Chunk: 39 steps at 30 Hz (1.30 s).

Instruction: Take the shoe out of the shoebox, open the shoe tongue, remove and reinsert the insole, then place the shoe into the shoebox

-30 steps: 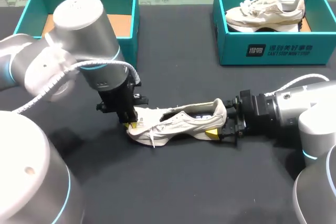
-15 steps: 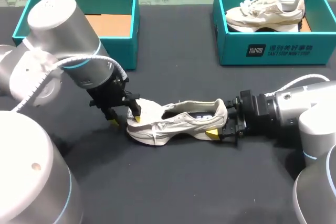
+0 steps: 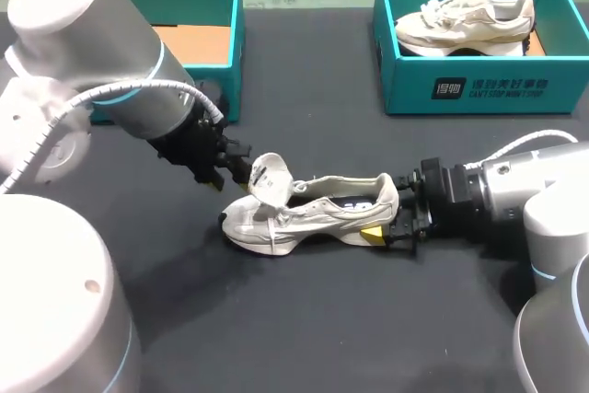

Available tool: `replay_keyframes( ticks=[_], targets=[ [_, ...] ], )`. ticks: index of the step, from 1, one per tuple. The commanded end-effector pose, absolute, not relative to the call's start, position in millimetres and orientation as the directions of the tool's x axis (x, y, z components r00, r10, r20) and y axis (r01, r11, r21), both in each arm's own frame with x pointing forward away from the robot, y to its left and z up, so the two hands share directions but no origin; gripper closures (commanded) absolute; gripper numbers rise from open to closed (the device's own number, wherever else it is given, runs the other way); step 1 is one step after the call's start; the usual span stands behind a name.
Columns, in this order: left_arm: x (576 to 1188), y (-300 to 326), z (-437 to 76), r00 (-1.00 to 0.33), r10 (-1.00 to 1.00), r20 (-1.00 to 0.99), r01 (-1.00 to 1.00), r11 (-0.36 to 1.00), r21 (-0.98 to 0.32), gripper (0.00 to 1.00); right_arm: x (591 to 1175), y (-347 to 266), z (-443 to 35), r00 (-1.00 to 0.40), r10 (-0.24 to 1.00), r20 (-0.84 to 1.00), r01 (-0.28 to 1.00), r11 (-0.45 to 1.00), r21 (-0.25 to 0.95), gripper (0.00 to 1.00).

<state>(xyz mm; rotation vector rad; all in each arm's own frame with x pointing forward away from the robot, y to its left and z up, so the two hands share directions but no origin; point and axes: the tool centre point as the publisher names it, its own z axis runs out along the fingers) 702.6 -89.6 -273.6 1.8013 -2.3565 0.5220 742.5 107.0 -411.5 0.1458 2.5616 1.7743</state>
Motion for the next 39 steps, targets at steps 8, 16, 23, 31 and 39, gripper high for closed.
replay_keyframes(
  ticks=[8, 16, 23, 31, 39],
  targets=[
    [724.9, -122.7, -222.3, -0.572, -0.775, 0.269, -0.82, 0.542, -0.182, 0.53, 742.8, 107.5, -413.0, -0.995, 0.09, 0.034, 0.064, 0.351, 0.934, 1.0],
    [734.8, -161.6, -211.8, -0.816, -0.536, 0.216, -0.569, 0.811, -0.137, 1.0, 742.8, 107.5, -413.0, -0.995, 0.09, 0.034, 0.064, 0.351, 0.934, 1.0],
    [729.6, -177.5, -211.2, -0.845, -0.532, 0.062, -0.535, 0.836, -0.124, 1.0, 742.8, 107.5, -413.0, -0.995, 0.09, 0.034, 0.064, 0.351, 0.934, 1.0],
    [724.8, -186.1, -232.2, -0.892, -0.445, 0.087, -0.452, 0.885, -0.11, 1.0, 742.8, 107.5, -413.0, -0.995, 0.09, 0.034, 0.064, 0.351, 0.934, 1.0],
    [724.9, -186.1, -241.8, -0.958, -0.257, 0.124, -0.276, 0.948, -0.162, 1.0, 742.8, 107.5, -413.0, -0.995, 0.09, 0.034, 0.064, 0.351, 0.934, 1.0]
  ],
)
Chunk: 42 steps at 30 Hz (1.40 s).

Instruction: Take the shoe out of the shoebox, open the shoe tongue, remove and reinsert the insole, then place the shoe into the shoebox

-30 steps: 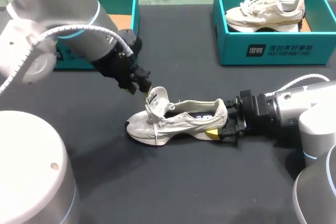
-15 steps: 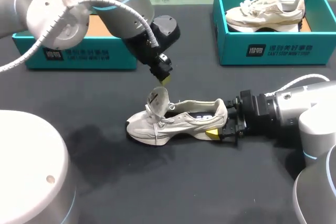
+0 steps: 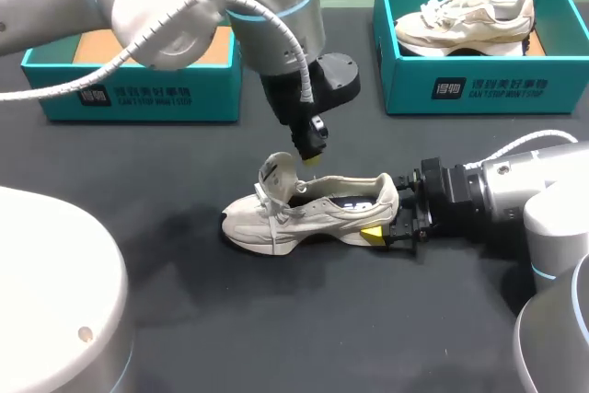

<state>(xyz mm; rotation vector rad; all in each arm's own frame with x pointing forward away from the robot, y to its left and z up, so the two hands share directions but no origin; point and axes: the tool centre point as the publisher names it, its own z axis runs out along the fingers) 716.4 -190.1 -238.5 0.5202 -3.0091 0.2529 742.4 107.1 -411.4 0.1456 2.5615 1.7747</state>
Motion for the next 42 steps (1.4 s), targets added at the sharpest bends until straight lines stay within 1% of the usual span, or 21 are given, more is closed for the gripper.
replay_keyframes(
  ticks=[1, 6, 7, 9, 13, 15, 26, 27, 33, 42],
  targets=[
    [724.9, -186.1, -241.8, -0.958, -0.257, 0.124, -0.276, 0.948, -0.162, 1.0, 742.8, 107.5, -413.0, -0.995, 0.09, 0.034, 0.064, 0.351, 0.934, 1.0],
    [724.9, -186.1, -241.8, -0.958, -0.257, 0.124, -0.276, 0.948, -0.162, 1.0, 742.8, 107.5, -413.0, -0.995, 0.09, 0.034, 0.064, 0.351, 0.934, 1.0],
    [723.5, -196.8, -251.0, -0.973, -0.213, 0.092, -0.225, 0.961, -0.157, 1.0, 742.8, 107.5, -413.0, -0.995, 0.09, 0.034, 0.064, 0.351, 0.934, 1.0],
    [726.5, -213.1, -266.8, -0.977, -0.18, 0.113, -0.194, 0.972, -0.135, 1.0, 742.8, 107.5, -413.0, -0.995, 0.09, 0.034, 0.064, 0.351, 0.934, 1.0],
    [728.2, -227.4, -281.6, -0.985, -0.105, 0.138, -0.126, 0.981, -0.149, 1.0, 742.8, 107.5, -413.0, -0.995, 0.09, 0.034, 0.064, 0.351, 0.934, 1.0],
    [729.3, -229.9, -285.1, -0.99, -0.085, 0.11, -0.101, 0.984, -0.149, 1.0, 742.8, 107.5, -413.0, -0.995, 0.09, 0.034, 0.064, 0.351, 0.934, 1.0],
    [729.3, -229.9, -285.1, -0.99, -0.085, 0.11, -0.101, 0.984, -0.149, 1.0, 742.8, 107.5, -413.0, -0.995, 0.09, 0.034, 0.064, 0.351, 0.934, 1.0],
    [729.4, -236.3, -294.2, -0.992, -0.067, 0.103, -0.08, 0.99, -0.12, 1.0, 742.8, 107.5, -413.0, -0.995, 0.09, 0.034, 0.064, 0.351, 0.934, 1.0],
    [737.2, -254.6, -325.7, -0.992, -0.03, 0.119, -0.046, 0.989, -0.14, 1.0, 742.8, 107.5, -413.0, -0.995, 0.09, 0.034, 0.064, 0.351, 0.934, 1.0],
    [736.3, -265.1, -344.1, -0.996, -0.008, 0.09, -0.021, 0.99, -0.139, 1.0, 742.8, 107.5, -413.0, -0.995, 0.09, 0.034, 0.064, 0.351, 0.934, 1.0]
  ],
)
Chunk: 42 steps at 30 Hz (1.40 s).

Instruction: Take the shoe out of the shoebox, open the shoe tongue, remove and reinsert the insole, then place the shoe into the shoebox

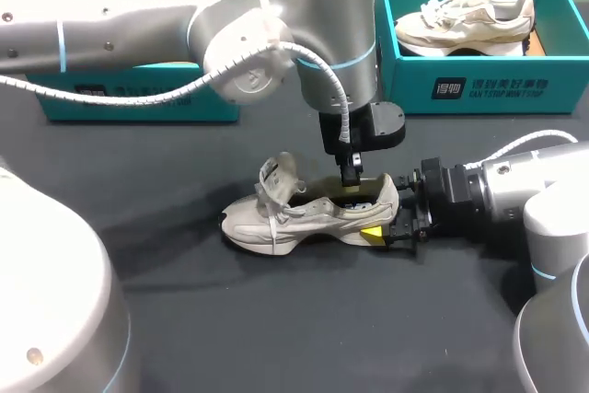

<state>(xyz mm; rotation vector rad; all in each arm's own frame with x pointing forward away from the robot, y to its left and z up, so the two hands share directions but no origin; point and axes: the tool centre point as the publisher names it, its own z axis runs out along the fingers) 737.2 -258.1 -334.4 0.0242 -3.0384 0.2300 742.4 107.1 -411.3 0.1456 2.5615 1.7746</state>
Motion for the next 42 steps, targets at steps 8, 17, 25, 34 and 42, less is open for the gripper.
replay_keyframes(
  ticks=[8, 17, 25, 34, 42],
  targets=[
    [724.5, -255.3, -354.7, -0.995, -0.012, 0.096, -0.024, 0.992, -0.126, 1.0, 742.8, 107.5, -413.0, -0.995, 0.09, 0.034, 0.064, 0.351, 0.934, 1.0],
    [723.6, -237.6, -370.5, -0.983, -0.069, 0.17, -0.087, 0.991, -0.101, 1.0, 742.8, 107.5, -413.0, -0.995, 0.09, 0.034, 0.064, 0.351, 0.934, 1.0],
    [711.0, -233.5, -376.2, -0.982, -0.029, 0.187, -0.044, 0.996, -0.081, 1.0, 742.8, 107.5, -413.0, -0.995, 0.09, 0.034, 0.064, 0.351, 0.934, 1.0],
    [705.3, -225.1, -388.4, -0.984, -0.039, 0.172, -0.048, 0.998, -0.047, 1.0, 742.8, 107.5, -413.0, -0.995, 0.09, 0.034, 0.064, 0.351, 0.934, 1.0],
    [703.4, -223.0, -400.0, -0.99, -0.059, 0.129, -0.062, 0.998, -0.021, 0.65, 742.8, 107.5, -413.0, -0.995, 0.09, 0.034, 0.064, 0.351, 0.934, 1.0]
  ],
)
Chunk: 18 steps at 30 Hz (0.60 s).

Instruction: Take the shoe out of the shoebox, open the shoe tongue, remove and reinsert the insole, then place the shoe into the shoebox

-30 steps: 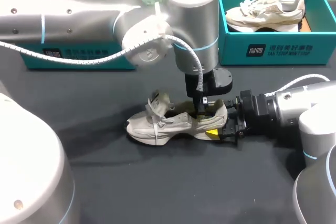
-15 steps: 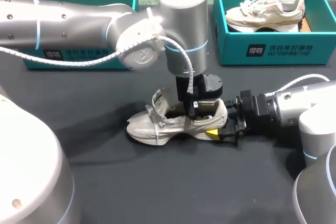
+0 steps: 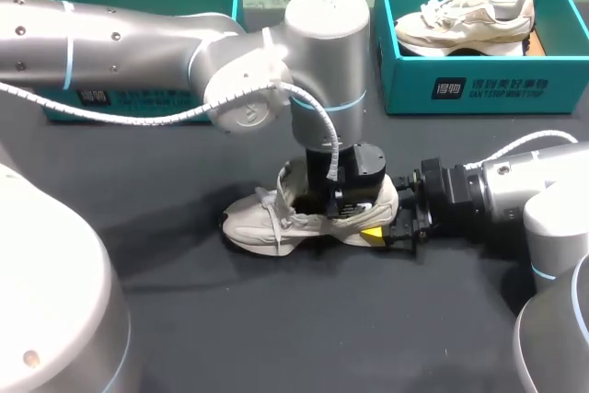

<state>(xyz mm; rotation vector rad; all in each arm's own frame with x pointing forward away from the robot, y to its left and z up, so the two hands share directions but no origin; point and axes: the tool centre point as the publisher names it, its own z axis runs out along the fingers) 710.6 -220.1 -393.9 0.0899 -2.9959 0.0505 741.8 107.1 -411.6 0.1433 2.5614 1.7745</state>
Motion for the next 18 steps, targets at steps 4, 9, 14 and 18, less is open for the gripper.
replay_keyframes(
  ticks=[4, 9, 14, 18],
  targets=[
    [704.6, -223.4, -405.7, -0.994, -0.067, 0.092, -0.068, 0.998, -0.012, 0.58, 742.8, 107.5, -413.0, -0.995, 0.09, 0.034, 0.064, 0.351, 0.934, 1.0],
    [709.1, -224.5, -415.8, -0.997, -0.07, 0.015, -0.07, 0.998, -0.007, 0.58, 742.8, 107.5, -413.0, -0.995, 0.09, 0.034, 0.064, 0.351, 0.934, 1.0],
    [717.0, -225.9, -422.7, -0.995, -0.08, -0.054, -0.081, 0.997, 0.008, 0.62, 742.8, 107.5, -413.0, -0.995, 0.09, 0.034, 0.064, 0.351, 0.934, 1.0],
    [728.1, -224.6, -426.2, -0.992, -0.103, -0.078, -0.105, 0.994, 0.024, 0.65, 742.8, 107.5, -413.0, -0.995, 0.09, 0.034, 0.064, 0.351, 0.934, 1.0]
  ],
)
